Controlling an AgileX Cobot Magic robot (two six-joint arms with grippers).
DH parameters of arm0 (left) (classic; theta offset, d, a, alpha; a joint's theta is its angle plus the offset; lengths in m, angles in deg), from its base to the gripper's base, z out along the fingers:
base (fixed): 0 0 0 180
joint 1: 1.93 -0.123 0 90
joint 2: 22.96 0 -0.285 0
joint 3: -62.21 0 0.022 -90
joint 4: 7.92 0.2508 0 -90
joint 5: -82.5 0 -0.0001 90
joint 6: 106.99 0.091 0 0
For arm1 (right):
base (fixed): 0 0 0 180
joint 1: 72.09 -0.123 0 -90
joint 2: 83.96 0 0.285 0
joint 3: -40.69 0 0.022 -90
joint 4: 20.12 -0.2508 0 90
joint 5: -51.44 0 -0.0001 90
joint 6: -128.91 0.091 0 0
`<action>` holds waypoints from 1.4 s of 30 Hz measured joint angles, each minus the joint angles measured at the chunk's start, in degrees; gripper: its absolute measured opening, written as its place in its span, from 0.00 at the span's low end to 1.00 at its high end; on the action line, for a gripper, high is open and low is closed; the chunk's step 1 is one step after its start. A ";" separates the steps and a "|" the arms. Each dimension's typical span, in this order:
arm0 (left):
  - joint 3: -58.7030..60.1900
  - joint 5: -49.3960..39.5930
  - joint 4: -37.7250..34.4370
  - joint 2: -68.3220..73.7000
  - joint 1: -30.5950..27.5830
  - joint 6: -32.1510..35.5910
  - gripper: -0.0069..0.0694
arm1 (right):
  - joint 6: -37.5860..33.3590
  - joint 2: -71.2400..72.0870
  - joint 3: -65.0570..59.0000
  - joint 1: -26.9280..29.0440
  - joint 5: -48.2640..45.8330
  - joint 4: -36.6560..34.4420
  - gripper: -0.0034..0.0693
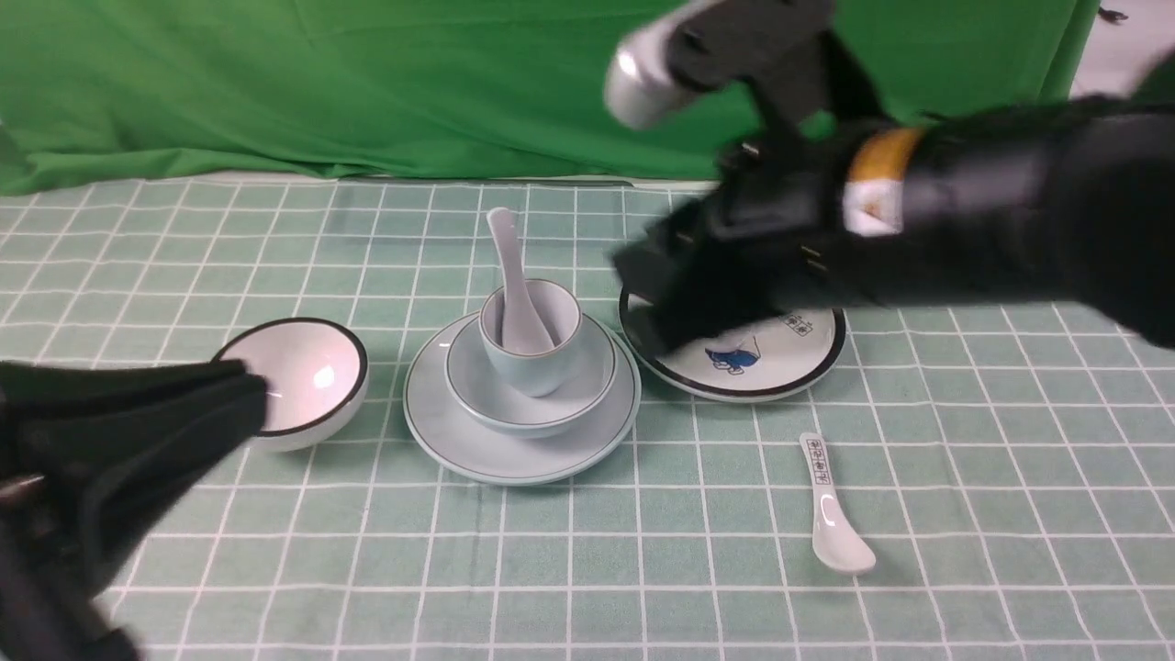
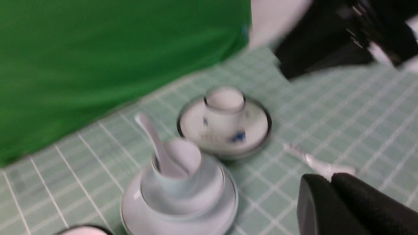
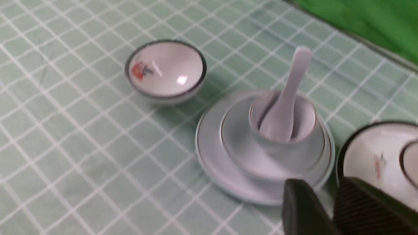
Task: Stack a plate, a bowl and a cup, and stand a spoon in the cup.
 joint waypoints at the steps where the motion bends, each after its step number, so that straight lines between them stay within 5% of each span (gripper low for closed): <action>1: 1.56 1.62 -0.26 -2.18 0.00 0.00 0.13 | 0.43 1.64 -0.92 0.00 -0.98 0.00 0.22; 5: 8.89 8.23 -0.71 -10.23 0.00 0.00 0.13 | 3.47 11.96 -9.78 0.00 -3.68 0.00 0.09; 24: 23.64 12.60 -1.10 -14.54 0.00 -0.05 0.13 | 4.99 28.04 -20.32 0.11 -4.68 3.16 0.15; 28: 23.95 11.89 -1.10 -14.54 0.00 -0.05 0.13 | 4.79 30.70 -22.09 5.78 -4.75 8.29 0.12; 37: 23.95 11.94 -0.82 -14.60 0.00 -0.05 0.13 | -3.27 57.78 -48.24 29.50 5.06 3.43 0.07; 42: 23.95 11.94 -0.71 -14.60 0.00 0.01 0.13 | -3.39 71.18 -63.48 34.82 10.37 2.46 0.07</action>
